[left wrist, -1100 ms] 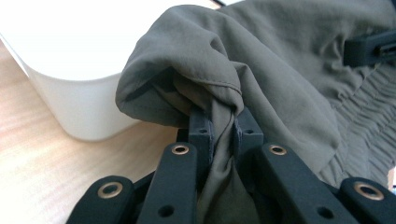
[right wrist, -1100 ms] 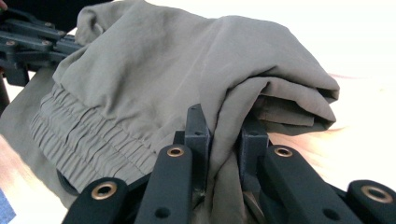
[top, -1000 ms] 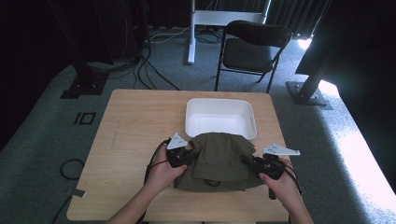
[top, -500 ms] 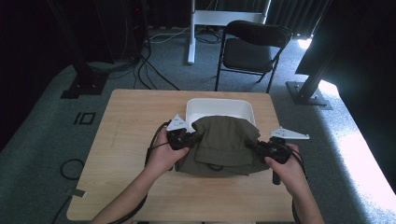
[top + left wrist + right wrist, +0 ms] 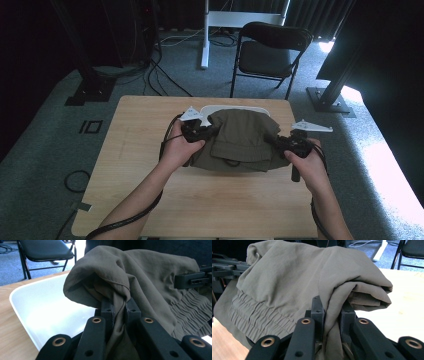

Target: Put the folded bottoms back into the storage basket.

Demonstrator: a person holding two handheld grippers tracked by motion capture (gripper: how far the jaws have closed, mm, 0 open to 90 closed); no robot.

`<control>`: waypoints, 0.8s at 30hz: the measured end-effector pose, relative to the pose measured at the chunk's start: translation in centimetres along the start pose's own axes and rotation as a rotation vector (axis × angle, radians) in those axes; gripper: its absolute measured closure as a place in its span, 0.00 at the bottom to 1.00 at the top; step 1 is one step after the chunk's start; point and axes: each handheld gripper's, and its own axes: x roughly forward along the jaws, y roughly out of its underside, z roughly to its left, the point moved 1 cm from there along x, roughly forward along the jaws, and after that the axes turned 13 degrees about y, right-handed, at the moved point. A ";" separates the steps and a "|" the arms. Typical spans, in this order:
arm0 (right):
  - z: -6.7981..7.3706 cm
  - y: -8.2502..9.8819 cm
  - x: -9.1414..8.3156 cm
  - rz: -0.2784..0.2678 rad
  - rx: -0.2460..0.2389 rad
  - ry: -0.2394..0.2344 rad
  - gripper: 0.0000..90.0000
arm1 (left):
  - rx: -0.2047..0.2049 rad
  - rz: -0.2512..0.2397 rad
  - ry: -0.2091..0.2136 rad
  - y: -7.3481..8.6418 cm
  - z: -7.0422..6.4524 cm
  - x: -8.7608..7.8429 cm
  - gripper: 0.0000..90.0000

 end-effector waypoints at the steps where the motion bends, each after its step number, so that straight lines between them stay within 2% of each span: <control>1: -0.1 -0.2 0.1 0.000 0.001 0.001 0.87 | -0.003 -0.003 -0.003 -0.2 0.2 0.1 0.92; 6: -0.7 -1.3 1.0 0.005 0.034 -0.007 0.87 | 0.004 -0.006 -0.014 -1.2 1.0 0.4 0.92; 8: -0.9 -1.7 1.5 0.006 0.040 0.000 0.87 | -0.005 -0.009 -0.012 -1.6 1.4 0.6 0.92; 15: -1.6 -3.0 3.0 0.007 0.065 0.013 0.87 | 0.007 -0.013 -0.038 -3.1 3.1 1.5 0.92; 24: -2.8 -3.5 5.2 0.017 0.095 0.050 0.87 | -0.014 -0.025 -0.061 -3.6 5.2 3.4 0.92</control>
